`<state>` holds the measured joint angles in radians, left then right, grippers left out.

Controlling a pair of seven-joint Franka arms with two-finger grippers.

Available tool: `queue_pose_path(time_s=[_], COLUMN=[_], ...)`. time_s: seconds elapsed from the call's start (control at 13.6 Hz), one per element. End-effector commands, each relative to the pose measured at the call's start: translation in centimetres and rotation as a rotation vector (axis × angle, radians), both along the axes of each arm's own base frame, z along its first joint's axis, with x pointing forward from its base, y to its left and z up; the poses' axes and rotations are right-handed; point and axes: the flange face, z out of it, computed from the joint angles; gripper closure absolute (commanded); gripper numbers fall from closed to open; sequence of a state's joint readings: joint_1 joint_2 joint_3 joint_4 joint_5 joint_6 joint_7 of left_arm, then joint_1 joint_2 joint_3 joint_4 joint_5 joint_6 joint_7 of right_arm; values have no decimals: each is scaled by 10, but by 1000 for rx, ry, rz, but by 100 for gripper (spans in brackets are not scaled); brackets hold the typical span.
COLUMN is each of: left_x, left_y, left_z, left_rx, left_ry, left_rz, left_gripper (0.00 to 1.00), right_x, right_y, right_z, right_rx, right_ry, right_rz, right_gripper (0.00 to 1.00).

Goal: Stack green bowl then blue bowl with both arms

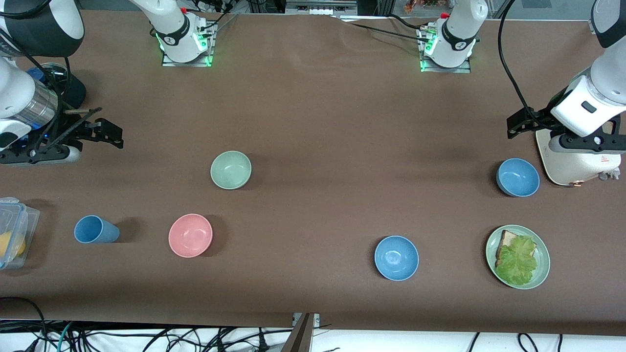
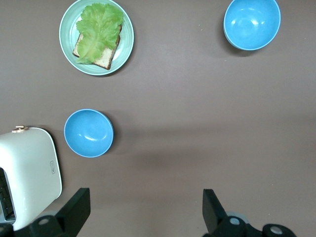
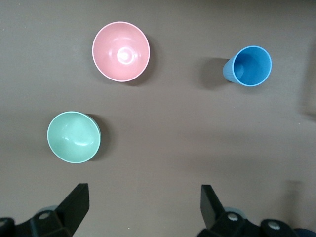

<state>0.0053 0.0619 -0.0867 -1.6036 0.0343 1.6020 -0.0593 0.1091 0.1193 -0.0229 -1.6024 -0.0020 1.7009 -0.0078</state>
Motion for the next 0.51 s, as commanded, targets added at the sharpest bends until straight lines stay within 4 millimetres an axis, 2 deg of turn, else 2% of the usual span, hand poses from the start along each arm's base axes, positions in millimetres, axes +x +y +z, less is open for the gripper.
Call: queue_pose_path(time_s=[0.0,0.44], left_x=[1,1], left_y=[-4,-4], left_z=[6,6], left_rx=[-11,-11], left_ry=[5,5], left_rz=[7,7], left_gripper=[0,0], right_x=[-4,-2], right_y=[2,1], right_z=[5,-1], right_rx=[4,2], right_ry=[18,33], right_rz=[51,71], right_gripper=[0,0])
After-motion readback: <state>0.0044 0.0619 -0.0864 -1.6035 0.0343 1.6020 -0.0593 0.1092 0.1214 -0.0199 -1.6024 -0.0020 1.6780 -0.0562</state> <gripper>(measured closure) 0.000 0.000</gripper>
